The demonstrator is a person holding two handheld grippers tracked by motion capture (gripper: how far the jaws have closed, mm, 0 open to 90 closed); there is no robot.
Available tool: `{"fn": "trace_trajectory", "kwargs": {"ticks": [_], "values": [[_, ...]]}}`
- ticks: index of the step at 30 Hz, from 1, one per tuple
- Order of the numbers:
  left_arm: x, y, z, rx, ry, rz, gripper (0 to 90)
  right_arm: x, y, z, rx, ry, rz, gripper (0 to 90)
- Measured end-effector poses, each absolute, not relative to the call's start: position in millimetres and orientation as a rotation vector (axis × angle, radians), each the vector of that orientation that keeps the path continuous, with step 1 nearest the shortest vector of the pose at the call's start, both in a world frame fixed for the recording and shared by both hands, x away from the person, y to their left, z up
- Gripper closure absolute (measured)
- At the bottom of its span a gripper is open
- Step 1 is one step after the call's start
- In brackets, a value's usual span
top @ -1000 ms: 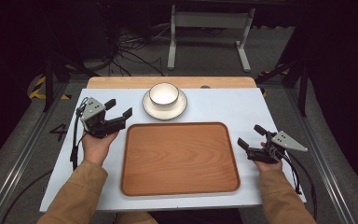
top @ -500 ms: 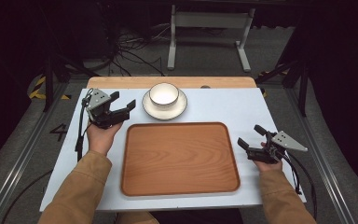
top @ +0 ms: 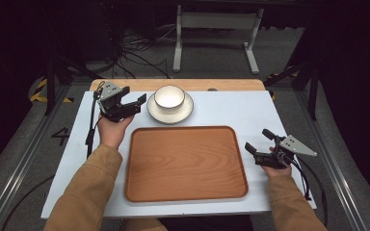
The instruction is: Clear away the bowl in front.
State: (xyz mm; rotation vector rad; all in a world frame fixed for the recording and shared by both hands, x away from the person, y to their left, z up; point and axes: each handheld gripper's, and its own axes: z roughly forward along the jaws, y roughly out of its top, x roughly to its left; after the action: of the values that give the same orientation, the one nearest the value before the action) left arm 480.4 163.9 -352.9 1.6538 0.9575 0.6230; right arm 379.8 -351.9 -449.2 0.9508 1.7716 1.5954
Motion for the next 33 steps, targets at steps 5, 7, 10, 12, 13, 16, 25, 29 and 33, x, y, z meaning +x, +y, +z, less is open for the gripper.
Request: {"fn": "trace_trajectory", "kwargs": {"ticks": [5, 7, 10, 12, 13, 16, 25, 29, 33], "values": [[489, 160, -349, 1.664, 0.966, 0.631, 28.2, 380, -352, -449, 0.949, 1.775, 1.583, 3.8], [493, 158, -347, 1.667, 0.965, 0.632, 28.1, 380, -352, -449, 0.95, 1.775, 1.581, 3.8], [496, 157, -346, 1.669, 0.965, 0.639, 28.1, 380, -352, -449, 0.951, 1.775, 1.579, 3.8], [500, 155, -345, 1.667, 0.964, 0.638, 28.1, 380, -351, -449, 0.953, 1.773, 1.577, 3.8], [502, 154, -344, 1.669, 0.964, 0.64, 28.1, 379, -351, -449, 0.954, 1.772, 1.575, 3.8], [505, 152, -345, 1.671, 0.968, 0.633, 28.0, 379, -352, -449, 0.957, 1.771, 1.572, 3.8], [519, 143, -345, 1.691, 1.012, 0.644, 29.6, 379, -351, -450, 0.966, 1.767, 1.56, 3.8], [527, 139, -345, 1.704, 1.066, 0.632, 30.5, 379, -352, -449, 0.973, 1.762, 1.56, 3.8], [540, 135, -347, 1.721, 1.154, 0.59, 32.0, 379, -352, -449, 0.976, 1.76, 1.562, 3.8]]}}
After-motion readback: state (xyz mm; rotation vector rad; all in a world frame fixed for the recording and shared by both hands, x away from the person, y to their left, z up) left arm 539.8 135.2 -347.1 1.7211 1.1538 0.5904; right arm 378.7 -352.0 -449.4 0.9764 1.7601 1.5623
